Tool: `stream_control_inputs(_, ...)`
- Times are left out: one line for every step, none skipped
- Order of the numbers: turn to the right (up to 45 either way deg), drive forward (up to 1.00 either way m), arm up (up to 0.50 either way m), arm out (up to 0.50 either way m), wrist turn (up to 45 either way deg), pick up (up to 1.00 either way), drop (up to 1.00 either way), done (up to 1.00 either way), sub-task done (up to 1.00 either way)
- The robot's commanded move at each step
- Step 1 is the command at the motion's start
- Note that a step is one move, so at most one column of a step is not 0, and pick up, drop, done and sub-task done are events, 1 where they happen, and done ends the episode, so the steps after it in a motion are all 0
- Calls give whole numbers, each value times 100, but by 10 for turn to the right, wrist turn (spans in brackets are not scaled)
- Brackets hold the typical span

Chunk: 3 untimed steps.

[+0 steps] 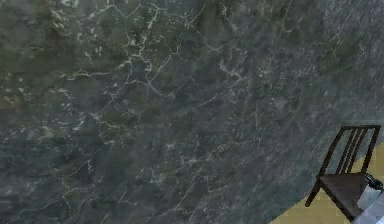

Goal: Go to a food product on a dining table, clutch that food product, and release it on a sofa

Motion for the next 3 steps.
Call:
stream_control_inputs(0,0,0,50,0,0,0,0,0)
stream_control_inputs(0,0,0,0,450,0,0,0,0)
stream_control_inputs(0,0,0,0,450,0,0,0,0)
